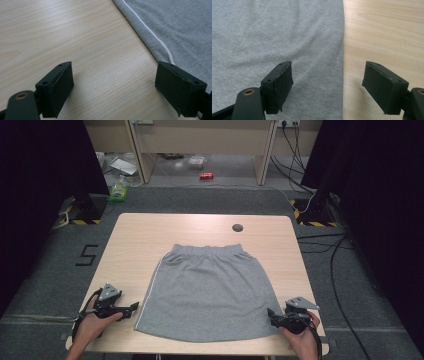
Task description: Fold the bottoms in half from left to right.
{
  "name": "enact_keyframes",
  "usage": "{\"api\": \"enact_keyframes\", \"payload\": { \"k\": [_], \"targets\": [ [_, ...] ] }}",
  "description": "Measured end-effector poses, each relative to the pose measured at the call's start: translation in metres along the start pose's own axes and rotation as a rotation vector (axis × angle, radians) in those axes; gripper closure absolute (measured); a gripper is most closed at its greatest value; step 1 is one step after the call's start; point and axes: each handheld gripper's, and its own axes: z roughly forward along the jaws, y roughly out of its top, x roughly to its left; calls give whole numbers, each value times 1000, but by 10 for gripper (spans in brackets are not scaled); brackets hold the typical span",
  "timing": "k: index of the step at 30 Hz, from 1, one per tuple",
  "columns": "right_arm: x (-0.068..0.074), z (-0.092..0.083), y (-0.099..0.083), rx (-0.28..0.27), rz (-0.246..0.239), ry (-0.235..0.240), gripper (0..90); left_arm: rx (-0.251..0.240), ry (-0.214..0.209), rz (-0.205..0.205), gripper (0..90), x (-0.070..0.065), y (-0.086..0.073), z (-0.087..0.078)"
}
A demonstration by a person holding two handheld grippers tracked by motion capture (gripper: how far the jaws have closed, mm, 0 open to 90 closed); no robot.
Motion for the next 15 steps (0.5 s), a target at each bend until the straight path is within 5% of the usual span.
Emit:
{"api": "enact_keyframes", "payload": {
  "k": [15],
  "targets": [
    [4,0,1,-6,-3,17,241,-4,2,-10,149,4,2,2]
  ]
}}
